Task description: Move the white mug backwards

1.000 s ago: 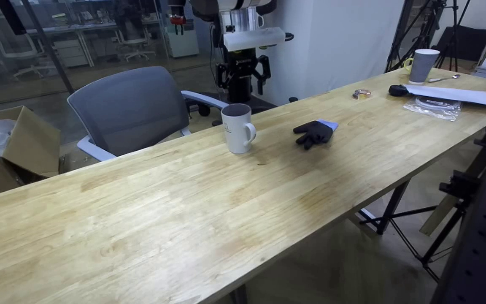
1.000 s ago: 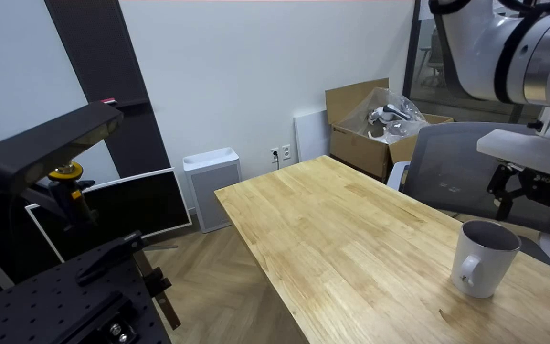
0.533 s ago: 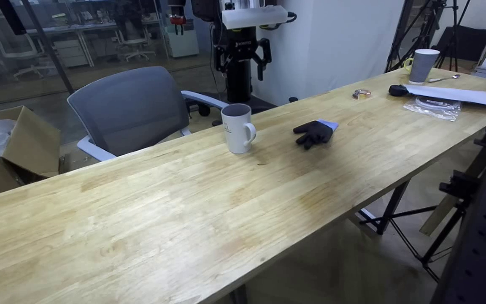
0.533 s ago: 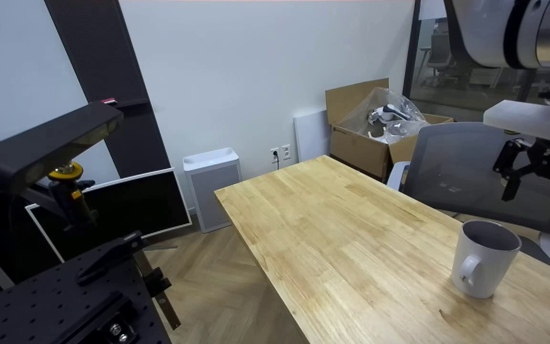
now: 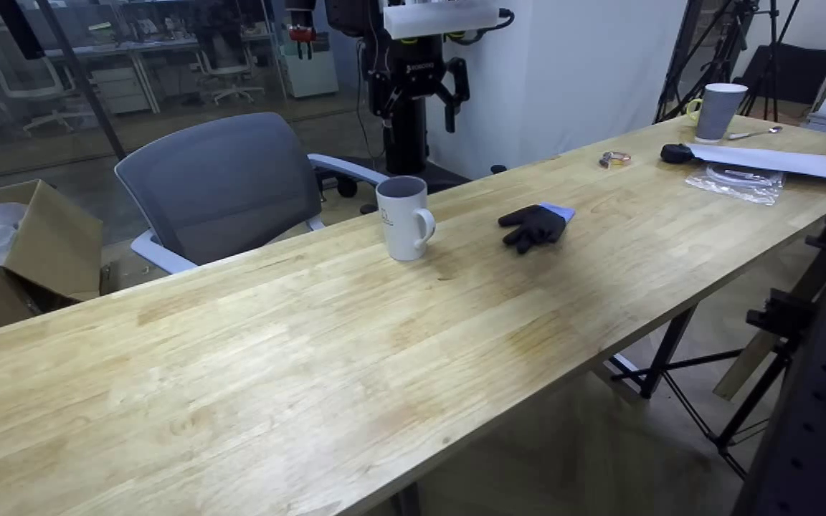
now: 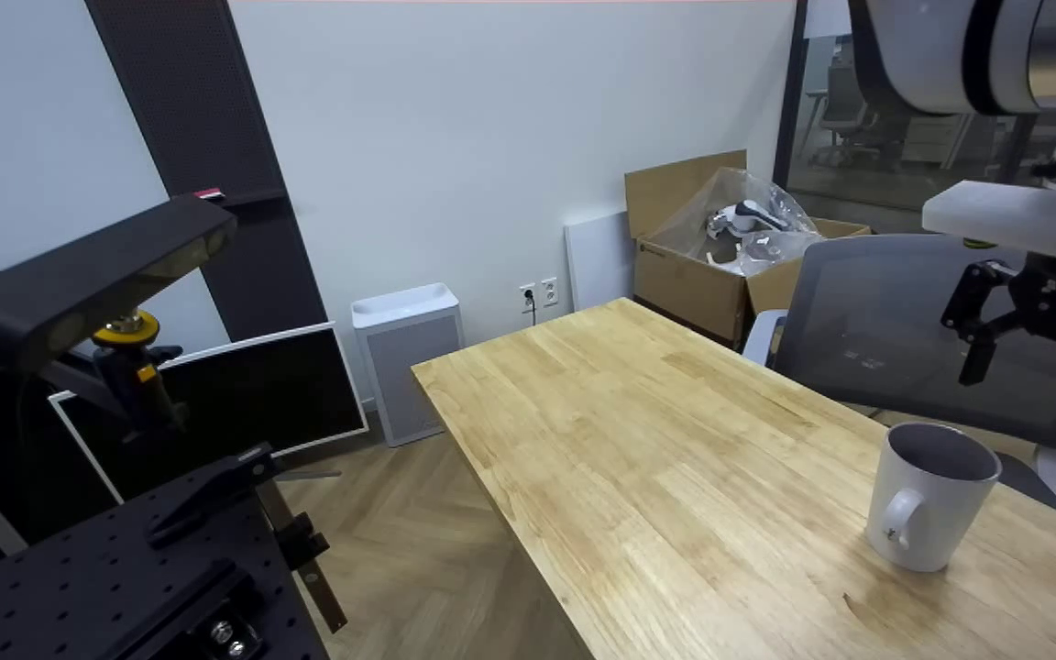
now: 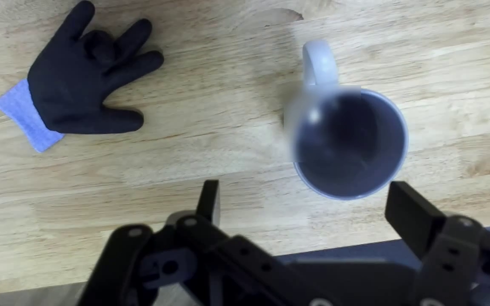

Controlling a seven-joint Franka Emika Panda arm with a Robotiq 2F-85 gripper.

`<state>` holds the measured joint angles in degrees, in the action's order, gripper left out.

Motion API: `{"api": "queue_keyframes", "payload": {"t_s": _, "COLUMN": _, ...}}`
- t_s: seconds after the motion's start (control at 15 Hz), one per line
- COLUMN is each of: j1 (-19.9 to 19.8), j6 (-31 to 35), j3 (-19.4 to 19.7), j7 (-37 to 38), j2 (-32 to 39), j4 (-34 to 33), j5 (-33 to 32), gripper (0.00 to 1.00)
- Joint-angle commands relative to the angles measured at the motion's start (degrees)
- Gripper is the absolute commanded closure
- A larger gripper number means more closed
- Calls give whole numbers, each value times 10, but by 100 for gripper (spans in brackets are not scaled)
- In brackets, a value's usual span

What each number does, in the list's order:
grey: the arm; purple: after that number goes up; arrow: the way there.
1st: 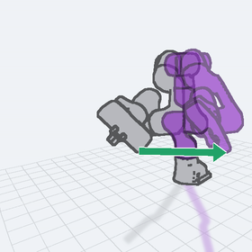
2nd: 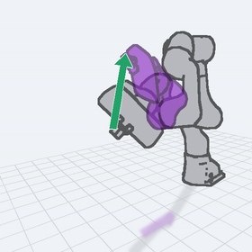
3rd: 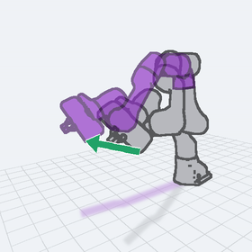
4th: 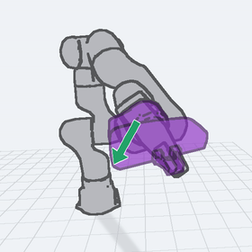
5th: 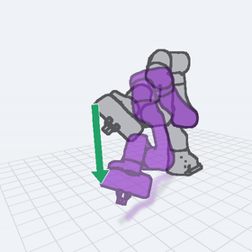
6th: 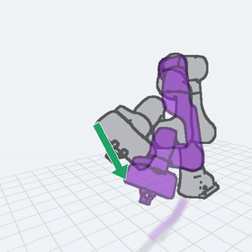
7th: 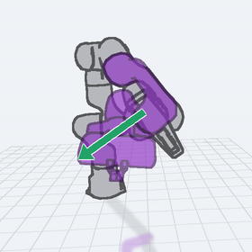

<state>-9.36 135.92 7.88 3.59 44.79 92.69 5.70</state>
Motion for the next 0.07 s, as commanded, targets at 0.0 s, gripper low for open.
{"api": "queue_keyframes", "payload": {"t_s": 0.0, "j1": -5, "j6": -1, "j3": -5, "j7": 2, "j2": 1, "j4": -2, "j5": -5, "gripper": 0}}
